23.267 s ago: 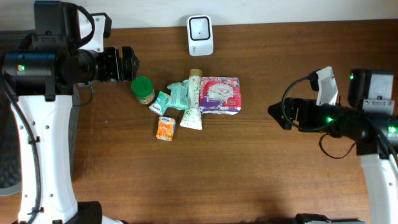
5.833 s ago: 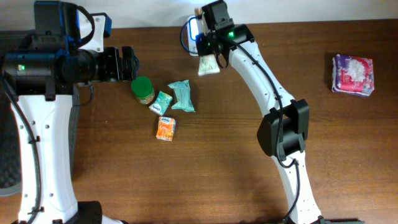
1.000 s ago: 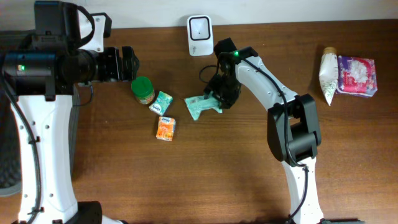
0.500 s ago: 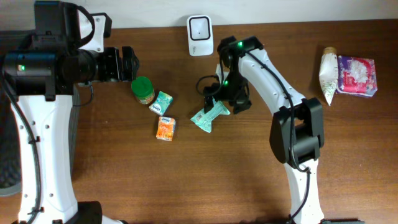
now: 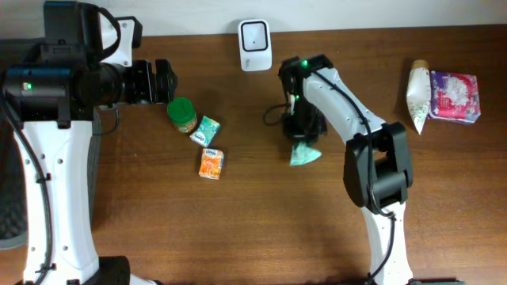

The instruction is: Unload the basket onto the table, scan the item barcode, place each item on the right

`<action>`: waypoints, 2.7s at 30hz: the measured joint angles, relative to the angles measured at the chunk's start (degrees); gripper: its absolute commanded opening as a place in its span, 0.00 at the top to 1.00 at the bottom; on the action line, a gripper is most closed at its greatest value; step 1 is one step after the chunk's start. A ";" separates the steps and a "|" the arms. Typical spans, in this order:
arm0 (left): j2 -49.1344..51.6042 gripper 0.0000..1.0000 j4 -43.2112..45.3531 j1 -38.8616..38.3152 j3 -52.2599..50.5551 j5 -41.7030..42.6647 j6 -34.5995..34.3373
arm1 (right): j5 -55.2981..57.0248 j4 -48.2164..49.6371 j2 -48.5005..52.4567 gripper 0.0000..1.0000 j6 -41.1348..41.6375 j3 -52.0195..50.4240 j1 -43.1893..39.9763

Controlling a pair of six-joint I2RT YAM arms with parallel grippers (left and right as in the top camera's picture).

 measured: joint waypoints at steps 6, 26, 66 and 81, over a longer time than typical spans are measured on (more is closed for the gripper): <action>0.00 0.01 -0.04 0.00 0.00 0.00 0.02 | 14.69 5.01 0.37 0.33 3.34 -5.33 3.41; 0.00 0.01 -0.07 0.00 0.00 0.00 0.02 | -30.88 5.25 0.76 0.01 -24.87 -5.81 -18.84; 0.00 0.01 -0.09 0.00 0.00 0.00 0.02 | -57.42 19.26 -2.99 0.96 -15.06 14.43 -9.35; 0.00 0.01 -0.09 0.00 0.00 0.00 0.02 | -49.55 19.17 -2.99 0.96 -12.81 14.43 -6.03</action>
